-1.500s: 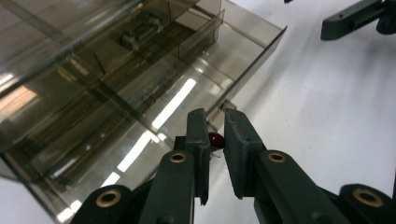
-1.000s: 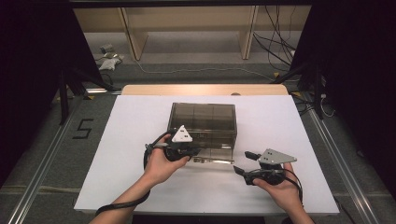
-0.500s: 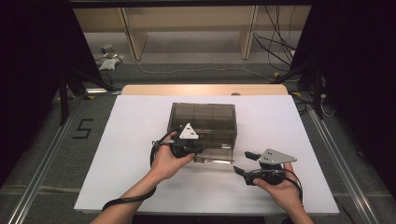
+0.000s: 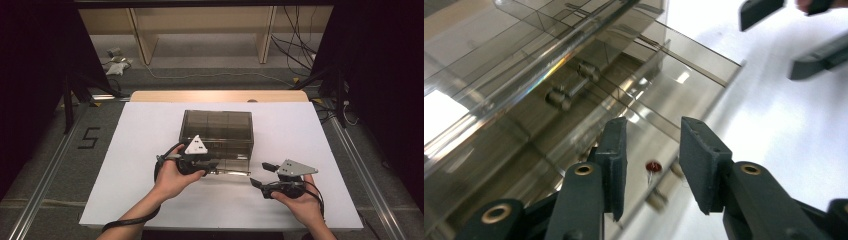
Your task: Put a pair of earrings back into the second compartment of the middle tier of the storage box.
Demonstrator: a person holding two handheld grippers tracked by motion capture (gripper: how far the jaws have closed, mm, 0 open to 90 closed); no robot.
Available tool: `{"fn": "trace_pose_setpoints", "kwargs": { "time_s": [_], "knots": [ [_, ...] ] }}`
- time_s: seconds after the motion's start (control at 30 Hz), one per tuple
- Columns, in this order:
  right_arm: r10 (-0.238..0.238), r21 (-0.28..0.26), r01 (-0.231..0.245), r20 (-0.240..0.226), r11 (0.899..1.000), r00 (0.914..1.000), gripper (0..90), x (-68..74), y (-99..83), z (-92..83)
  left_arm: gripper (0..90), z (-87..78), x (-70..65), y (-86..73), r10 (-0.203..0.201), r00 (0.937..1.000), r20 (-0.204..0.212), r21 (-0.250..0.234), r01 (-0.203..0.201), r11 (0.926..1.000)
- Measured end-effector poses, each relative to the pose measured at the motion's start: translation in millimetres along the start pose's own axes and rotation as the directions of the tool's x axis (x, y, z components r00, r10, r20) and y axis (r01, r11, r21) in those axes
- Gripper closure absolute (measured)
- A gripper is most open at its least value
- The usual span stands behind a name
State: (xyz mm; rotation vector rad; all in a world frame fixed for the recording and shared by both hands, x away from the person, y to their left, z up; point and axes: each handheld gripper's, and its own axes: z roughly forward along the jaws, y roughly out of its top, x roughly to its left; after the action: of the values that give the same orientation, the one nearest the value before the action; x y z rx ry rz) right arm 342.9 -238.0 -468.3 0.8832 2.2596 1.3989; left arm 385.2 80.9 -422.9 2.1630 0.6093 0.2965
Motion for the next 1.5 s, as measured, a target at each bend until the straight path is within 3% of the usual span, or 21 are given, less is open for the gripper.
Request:
{"fn": "trace_pose_setpoints", "kwargs": {
  "time_s": [0.1, 0.23, 0.4, 0.63, 0.8, 0.87, 1.1, 1.23, 1.5],
  "knots": [
    [0.0, 0.0, 0.0, -0.001, 1.0, 1.0, 29.2, 0.0, -0.1, -0.1, 56.2, -16.0, -2.7, -9.6, 0.011, 0.9999, 0.008, -0.007, -0.011, 0.9999],
    [0.0, 0.002, 0.0, -0.001, 1.0, 1.0, 29.2, 0.4, 0.0, 0.2, 46.7, -32.1, -5.4, -26.7, 0.028, 0.9994, 0.018, 0.037, -0.028, 0.9989],
    [-0.002, 0.004, 0.002, 0.001, 1.0, 1.0, 29.2, 0.0, -0.2, 0.2, 44.6, -41.5, -10.7, -51.7, 0.042, 0.999, 0.017, 0.107, -0.044, 0.9933],
    [-0.002, 0.002, 0.002, 0.005, 1.0, 1.0, 29.2, 0.0, 0.2, 0.4, 43.0, -27.0, -5.8, -69.0, 0.006, 0.9998, -0.02, 0.191, -0.002, 0.9817],
    [0.0, -0.001, 0.0, 0.006, 1.0, 1.0, 29.2, -0.5, 0.0, -0.2, 40.6, -18.7, 1.8, -70.8, -0.078, 0.9955, -0.054, 0.211, 0.087, 0.9736],
    [0.001, -0.001, -0.001, 0.007, 1.0, 1.0, 29.2, -1.0, -0.3, -0.3, 39.3, -17.9, 4.8, -70.5, -0.093, 0.9934, -0.067, 0.209, 0.105, 0.9722],
    [-0.002, 0.001, 0.002, 0.004, 1.0, 1.0, 29.2, -0.2, 0.0, -0.2, 37.1, -10.1, 11.6, -72.7, -0.123, 0.9876, -0.097, 0.222, 0.142, 0.9645],
    [-0.001, 0.003, 0.001, 0.003, 1.0, 1.0, 29.2, -0.5, -0.2, 0.0, 37.0, -4.8, 14.0, -73.0, -0.145, 0.9855, -0.088, 0.231, 0.162, 0.9594],
    [0.005, 0.0, -0.005, 0.004, 1.0, 1.0, 29.2, -0.6, -0.3, 0.0, 36.9, -0.9, 16.9, -70.6, -0.148, 0.9836, -0.104, 0.241, 0.169, 0.9558]
  ]
}}
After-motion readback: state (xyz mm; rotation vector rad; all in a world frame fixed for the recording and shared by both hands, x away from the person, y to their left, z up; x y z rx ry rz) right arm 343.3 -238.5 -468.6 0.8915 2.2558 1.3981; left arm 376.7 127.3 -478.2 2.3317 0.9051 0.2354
